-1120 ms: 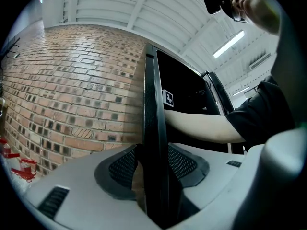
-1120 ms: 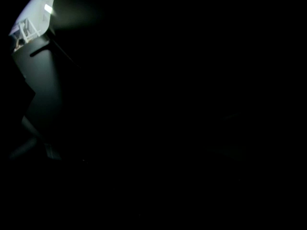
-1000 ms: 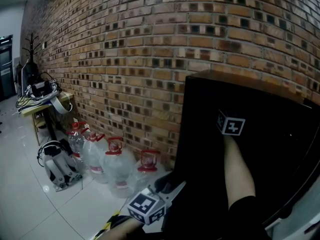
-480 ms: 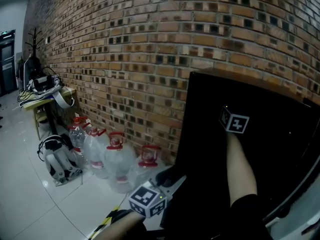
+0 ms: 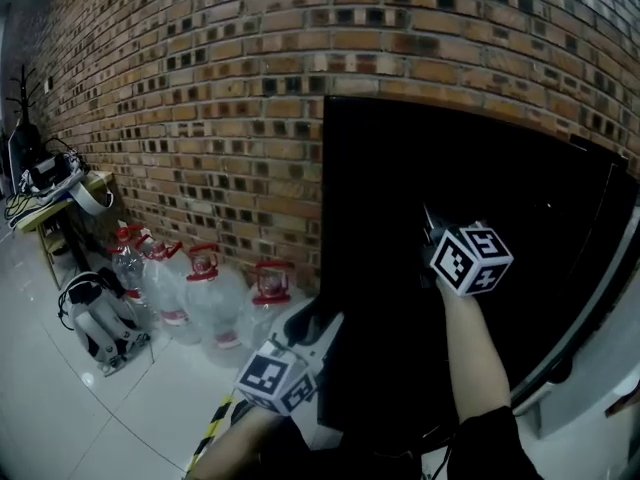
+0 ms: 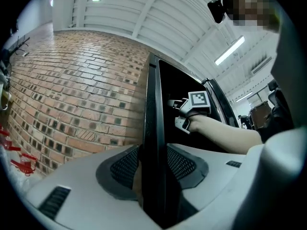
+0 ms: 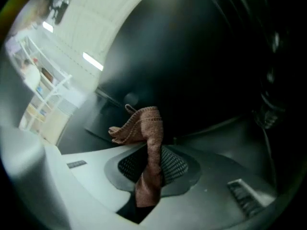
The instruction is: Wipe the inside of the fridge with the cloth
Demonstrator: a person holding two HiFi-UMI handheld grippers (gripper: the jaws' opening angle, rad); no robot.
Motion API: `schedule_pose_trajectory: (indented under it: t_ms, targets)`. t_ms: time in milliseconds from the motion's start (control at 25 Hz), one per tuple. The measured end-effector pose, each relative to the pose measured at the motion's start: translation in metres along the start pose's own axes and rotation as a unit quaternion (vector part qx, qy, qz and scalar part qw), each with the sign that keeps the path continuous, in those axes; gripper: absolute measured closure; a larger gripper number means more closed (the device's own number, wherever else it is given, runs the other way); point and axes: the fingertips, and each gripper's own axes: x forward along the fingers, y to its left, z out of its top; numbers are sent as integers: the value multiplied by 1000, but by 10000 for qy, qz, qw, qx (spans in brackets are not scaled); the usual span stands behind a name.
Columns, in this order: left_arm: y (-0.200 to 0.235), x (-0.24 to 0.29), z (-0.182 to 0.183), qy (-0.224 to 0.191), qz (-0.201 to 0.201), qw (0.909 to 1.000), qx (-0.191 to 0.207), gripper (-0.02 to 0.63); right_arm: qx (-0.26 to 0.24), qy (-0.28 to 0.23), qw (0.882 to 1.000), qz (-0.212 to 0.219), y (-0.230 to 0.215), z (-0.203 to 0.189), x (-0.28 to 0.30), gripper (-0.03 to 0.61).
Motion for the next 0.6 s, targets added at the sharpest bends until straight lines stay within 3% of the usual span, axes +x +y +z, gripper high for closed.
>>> schedule_pose_trajectory:
  t_ms: [160,240,480,600]
  targets:
    - [-5,-1,-11,116,195,9993,295,425,71,13,9981,619,45,11,-30,505]
    - [-7,2,-16,269,239,9987,357,383,79,19,9958,910,68,11,-45,505]
    - [-4,7,-29,415,398,9974,430,379,-154,262,9835,1785,133,3,-71,505]
    - [-2,6,-27,381,379,9979,352,380,-306,371,9784,2008,154,-9,-64,505]
